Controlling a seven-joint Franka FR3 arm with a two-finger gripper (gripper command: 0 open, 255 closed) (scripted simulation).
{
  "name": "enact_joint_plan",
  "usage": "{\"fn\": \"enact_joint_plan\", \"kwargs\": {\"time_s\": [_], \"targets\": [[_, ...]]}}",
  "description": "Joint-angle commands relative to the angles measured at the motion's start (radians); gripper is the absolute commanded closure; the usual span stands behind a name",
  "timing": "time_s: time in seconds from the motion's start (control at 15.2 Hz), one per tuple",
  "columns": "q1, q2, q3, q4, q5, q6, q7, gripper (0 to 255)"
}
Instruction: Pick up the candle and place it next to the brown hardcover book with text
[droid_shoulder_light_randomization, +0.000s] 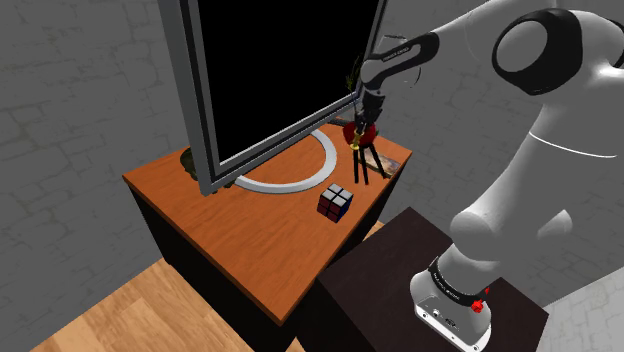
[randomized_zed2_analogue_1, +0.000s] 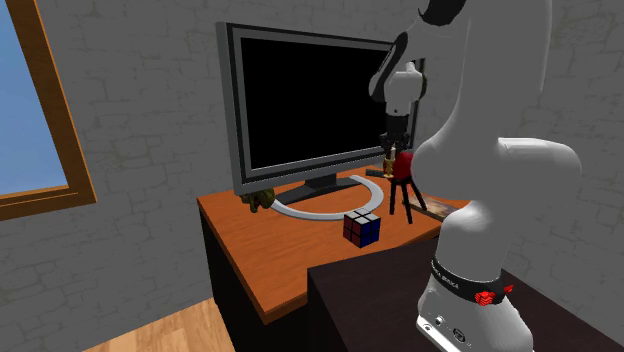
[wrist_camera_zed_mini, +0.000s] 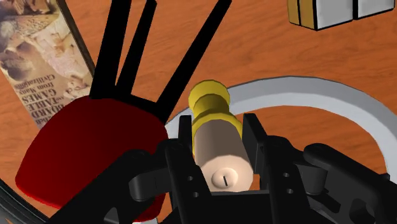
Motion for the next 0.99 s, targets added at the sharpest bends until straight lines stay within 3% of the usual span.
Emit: {"fn": "enact_joint_plan", "kwargs": {"time_s": [0.0,0.46,0.92], "targets": [[-0.026,0.039,-0.017,0.055,0.004,-0.026,-0.045,255],[-0.109,0.191,-0.058,0.280,0.021,-0.099,-0.177,255],[-0.110,0.236,-0.057,0.247,0.022,-0.022,-0.178,255]]}}
